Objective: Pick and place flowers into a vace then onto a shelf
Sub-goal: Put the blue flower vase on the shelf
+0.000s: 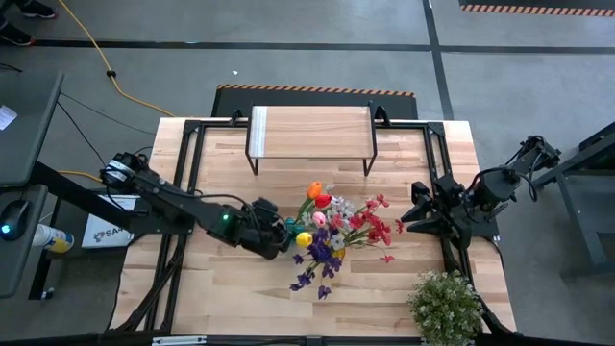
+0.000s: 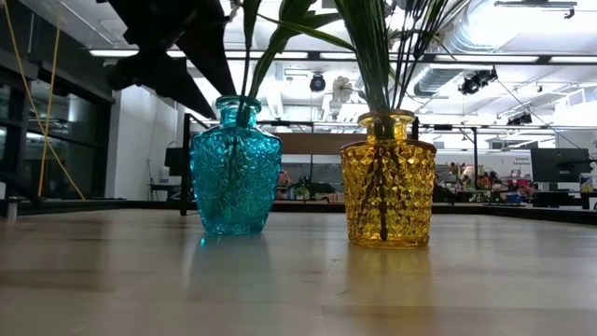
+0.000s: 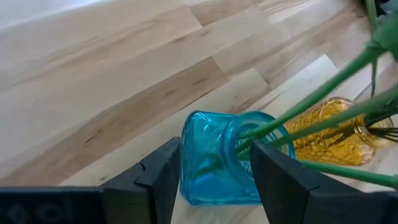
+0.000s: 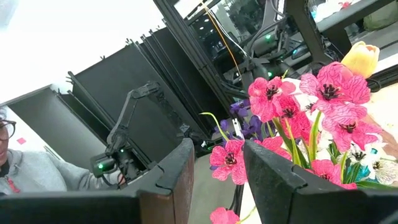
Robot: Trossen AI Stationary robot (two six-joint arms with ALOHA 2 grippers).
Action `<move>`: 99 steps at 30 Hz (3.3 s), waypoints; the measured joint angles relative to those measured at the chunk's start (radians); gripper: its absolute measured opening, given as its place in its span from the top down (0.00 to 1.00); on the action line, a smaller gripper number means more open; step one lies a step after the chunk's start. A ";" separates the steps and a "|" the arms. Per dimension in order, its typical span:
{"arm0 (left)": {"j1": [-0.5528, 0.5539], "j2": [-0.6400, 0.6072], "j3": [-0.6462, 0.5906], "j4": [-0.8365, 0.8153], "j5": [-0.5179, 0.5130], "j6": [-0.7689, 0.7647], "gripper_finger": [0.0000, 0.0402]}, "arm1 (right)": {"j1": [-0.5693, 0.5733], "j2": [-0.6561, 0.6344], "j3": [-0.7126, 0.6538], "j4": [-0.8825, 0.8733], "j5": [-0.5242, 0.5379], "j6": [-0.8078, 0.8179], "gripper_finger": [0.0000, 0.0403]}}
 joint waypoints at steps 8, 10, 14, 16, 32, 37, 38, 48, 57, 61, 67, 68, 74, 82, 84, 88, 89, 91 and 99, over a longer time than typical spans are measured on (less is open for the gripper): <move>0.023 0.000 0.000 -0.001 0.057 0.002 0.45 | 0.000 0.000 0.000 0.000 0.003 0.000 0.68; 0.022 0.000 0.000 -0.001 0.060 0.002 0.45 | 0.000 0.000 0.000 0.000 0.003 0.000 0.68; 0.022 0.000 0.000 -0.001 0.060 0.002 0.45 | 0.000 0.000 0.000 0.000 0.003 0.000 0.68; 0.022 0.000 0.000 -0.001 0.061 0.002 0.45 | 0.000 0.000 0.000 0.000 0.003 0.000 0.68; 0.040 0.000 0.000 0.013 0.107 0.001 0.45 | 0.000 0.000 0.000 0.000 0.003 0.000 0.68; 0.083 0.000 0.000 0.014 0.162 0.006 0.45 | 0.000 0.000 0.000 0.000 0.003 0.000 0.68; 0.091 0.000 0.000 0.016 0.175 0.017 0.45 | 0.000 0.000 0.000 0.000 0.003 0.000 0.68; 0.114 0.000 0.000 0.025 0.226 0.028 0.45 | 0.000 0.000 0.000 0.000 0.002 0.000 0.68; 0.114 0.000 0.000 0.030 0.238 0.024 0.56 | 0.000 0.000 0.000 0.000 0.002 0.000 0.68; 0.113 0.000 0.000 0.032 0.238 0.020 0.66 | 0.000 0.000 0.000 0.000 0.002 0.000 0.68; 0.113 0.000 0.000 0.047 0.241 0.016 0.79 | 0.000 0.000 0.000 0.000 0.002 0.000 0.68; 0.113 0.000 0.000 0.051 0.241 0.016 0.81 | 0.000 0.000 0.000 0.000 0.002 0.000 0.68; 0.113 0.000 0.000 0.057 0.239 0.014 0.82 | 0.000 0.000 0.000 0.000 0.002 0.000 0.68; 0.113 -0.001 0.000 0.051 0.240 -0.006 0.82 | 0.000 0.000 0.000 0.000 -0.003 0.000 0.68; 0.113 -0.009 0.000 0.046 0.242 -0.006 0.82 | 0.000 0.000 0.000 0.000 -0.007 0.000 0.68; 0.113 -0.035 -0.003 0.012 0.243 -0.007 0.82 | 0.000 0.000 0.000 0.000 -0.020 0.000 0.68; 0.113 -0.046 -0.003 -0.007 0.243 -0.013 0.83 | 0.000 0.000 0.000 0.000 -0.020 0.001 0.68; 0.113 -0.069 -0.003 -0.037 0.239 -0.032 0.83 | 0.000 0.000 0.000 0.000 -0.024 0.002 0.68; 0.113 -0.157 -0.002 -0.067 0.233 -0.051 0.83 | 0.000 0.000 0.000 0.001 -0.031 0.001 0.68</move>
